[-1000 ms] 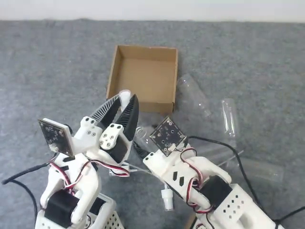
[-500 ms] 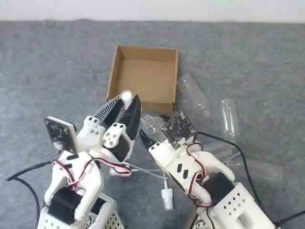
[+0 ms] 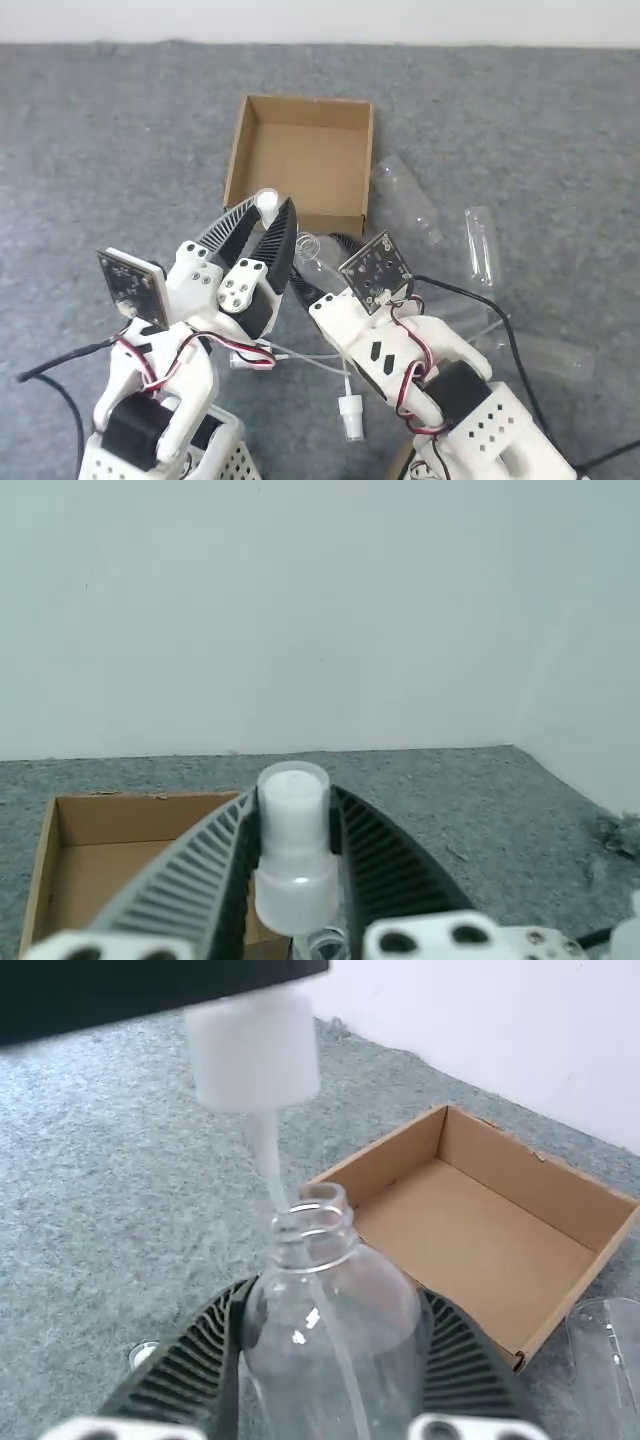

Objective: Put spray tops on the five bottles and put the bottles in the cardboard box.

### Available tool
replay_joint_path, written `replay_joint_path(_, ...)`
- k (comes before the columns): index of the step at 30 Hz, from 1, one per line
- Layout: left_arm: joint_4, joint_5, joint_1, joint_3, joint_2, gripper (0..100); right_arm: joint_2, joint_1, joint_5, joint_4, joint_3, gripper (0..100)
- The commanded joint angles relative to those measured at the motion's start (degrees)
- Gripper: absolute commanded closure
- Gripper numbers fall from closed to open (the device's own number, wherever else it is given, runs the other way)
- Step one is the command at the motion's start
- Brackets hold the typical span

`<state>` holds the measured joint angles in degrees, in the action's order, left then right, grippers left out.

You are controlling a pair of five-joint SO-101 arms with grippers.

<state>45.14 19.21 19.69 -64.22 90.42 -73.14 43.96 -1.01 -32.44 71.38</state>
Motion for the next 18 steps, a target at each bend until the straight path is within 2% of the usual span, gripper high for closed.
replay_joint_path(1, -1.23, -0.88, 0.0, -0.04, -0.35, 99, -1.89, -1.45, 0.62, 3.65, -0.79, 87.6)
replay_joint_path(11, -5.63, -6.68, 4.92, -4.7, 0.09, 98, -1.89, -1.45, 0.62, 3.65, -0.7, 87.6)
replay_joint_path(18, -4.04, -6.42, 5.01, -5.23, 0.09, 88, -1.89, -1.71, 0.62, 3.65, -0.7, 87.6)
